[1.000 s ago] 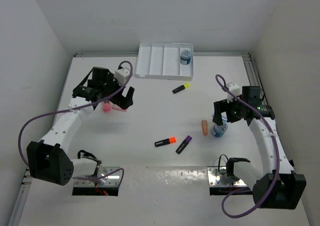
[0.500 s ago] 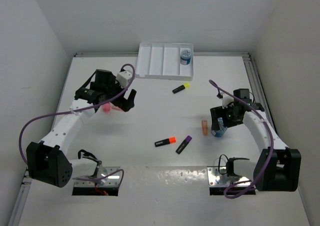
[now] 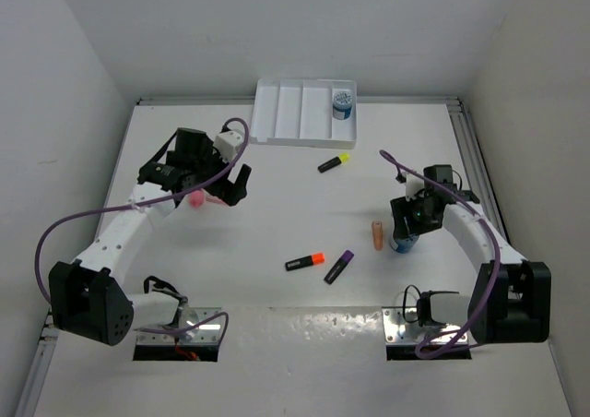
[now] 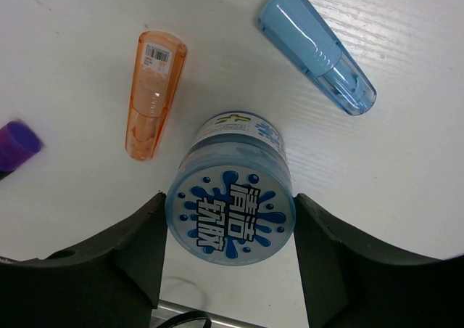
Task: Sort the stationery into containers
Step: Pick up the stationery from the center of the board.
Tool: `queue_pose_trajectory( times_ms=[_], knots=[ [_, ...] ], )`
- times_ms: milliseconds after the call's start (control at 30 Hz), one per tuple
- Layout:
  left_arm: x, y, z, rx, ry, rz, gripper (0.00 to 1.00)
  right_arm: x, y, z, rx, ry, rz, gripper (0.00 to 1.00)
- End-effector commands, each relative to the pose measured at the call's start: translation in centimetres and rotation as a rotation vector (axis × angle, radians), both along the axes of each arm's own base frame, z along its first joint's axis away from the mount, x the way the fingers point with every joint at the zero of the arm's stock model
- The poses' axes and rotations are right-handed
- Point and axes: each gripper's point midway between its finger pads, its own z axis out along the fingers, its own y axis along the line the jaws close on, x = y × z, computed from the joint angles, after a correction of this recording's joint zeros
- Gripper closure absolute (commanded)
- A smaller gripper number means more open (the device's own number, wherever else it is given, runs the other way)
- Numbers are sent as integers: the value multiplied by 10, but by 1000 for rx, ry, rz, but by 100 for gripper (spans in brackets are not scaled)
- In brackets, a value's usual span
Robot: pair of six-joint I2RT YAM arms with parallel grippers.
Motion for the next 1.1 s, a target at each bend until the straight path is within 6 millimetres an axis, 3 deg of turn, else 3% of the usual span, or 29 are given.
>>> queue_pose_trajectory(
  times_ms=[0, 133, 233, 367, 500, 533, 667, 700, 733, 833, 900, 933, 1000, 1033, 1067],
  knots=[
    [4, -3, 2, -6, -20, -1, 0, 5, 0, -4, -5, -6, 2, 56],
    [4, -2, 2, -6, -20, 3, 0, 8, 4, 5, 16, -15, 7, 76],
    [6, -2, 3, -7, -26, 4, 0, 12, 15, 24, 37, -48, 36, 88],
    [9, -7, 1, -26, -15, -1, 0, 29, 30, 74, 88, -151, 61, 100],
    [13, -10, 1, -42, -5, -5, 0, 57, 50, 116, 141, -268, 76, 100],
    [14, -11, 0, -43, -2, -7, 0, 68, 56, 134, 149, -318, 86, 100],
    [19, -12, 5, -43, -13, -9, 0, 112, 76, 168, 176, -457, 117, 100],
    [21, -13, 6, -42, -18, -11, 0, 124, 79, 162, 171, -444, 121, 100],
    [22, -13, 5, -41, -13, -11, 0, 137, 86, 177, 190, -481, 106, 100],
    [27, -13, 7, -43, -18, -8, 0, 179, 95, 187, 202, -538, 96, 100],
    [29, -12, 7, -48, -14, -1, 0, 207, 101, 206, 210, -611, 94, 100],
    [30, -12, 6, -50, -12, 1, 0, 221, 107, 194, 206, -598, 100, 100],
    [35, -7, 6, -58, -12, 23, 0, 247, 116, 213, 208, -663, 108, 100],
    [36, -6, 4, -60, -6, 31, 0, 261, 119, 197, 199, -638, 107, 100],
    [37, -3, 4, -64, -5, 41, 0, 271, 123, 195, 197, -641, 108, 100]
  ],
)
